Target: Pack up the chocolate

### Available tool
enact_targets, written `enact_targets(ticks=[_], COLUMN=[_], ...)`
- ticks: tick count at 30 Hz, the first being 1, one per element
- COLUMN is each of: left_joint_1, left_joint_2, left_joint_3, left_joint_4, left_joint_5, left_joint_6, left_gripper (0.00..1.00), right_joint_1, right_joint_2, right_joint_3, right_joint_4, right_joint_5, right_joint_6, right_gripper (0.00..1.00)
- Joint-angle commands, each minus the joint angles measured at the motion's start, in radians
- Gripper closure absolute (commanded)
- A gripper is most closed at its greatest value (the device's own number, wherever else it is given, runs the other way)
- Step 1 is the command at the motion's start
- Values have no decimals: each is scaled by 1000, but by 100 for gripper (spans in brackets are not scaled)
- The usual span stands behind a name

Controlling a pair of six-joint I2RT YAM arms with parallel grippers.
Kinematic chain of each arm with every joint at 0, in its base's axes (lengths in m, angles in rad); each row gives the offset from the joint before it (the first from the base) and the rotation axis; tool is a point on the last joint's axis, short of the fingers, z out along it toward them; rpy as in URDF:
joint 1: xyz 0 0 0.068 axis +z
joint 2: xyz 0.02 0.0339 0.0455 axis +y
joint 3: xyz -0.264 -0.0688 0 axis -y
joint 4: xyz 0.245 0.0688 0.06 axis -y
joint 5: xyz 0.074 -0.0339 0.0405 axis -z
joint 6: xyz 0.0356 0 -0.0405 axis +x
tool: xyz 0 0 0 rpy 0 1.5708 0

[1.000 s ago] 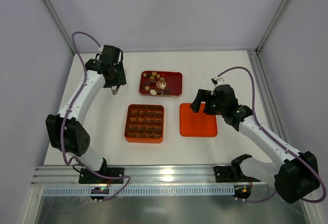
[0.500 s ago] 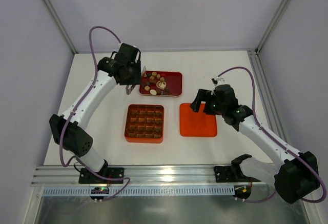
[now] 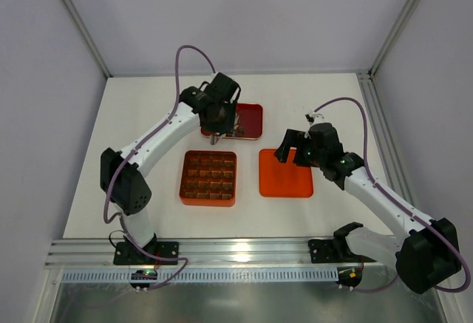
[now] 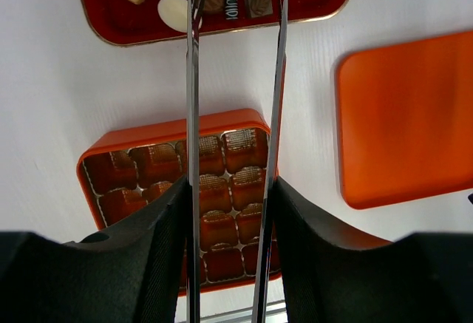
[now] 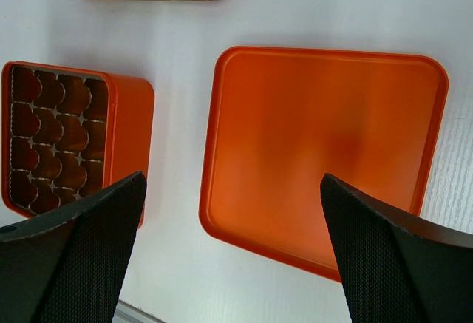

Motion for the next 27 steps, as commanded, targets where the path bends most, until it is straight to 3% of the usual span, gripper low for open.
enact_targets(ticks=[1,27], left_joint_1=[-25,-52], left_joint_2=[20,160], left_joint_3=[47,70], left_joint_4=[23,63], left_joint_5=[10,17], left_joint_6=[-18,-36], left_gripper=[54,59], right_joint_1=[1,3], right_joint_2=[-11,-20], right_joint_3=[-12,-43], right_joint_4=[35,41], right_joint_5=[3,6], right_joint_6=[11,8], right_gripper=[0,0])
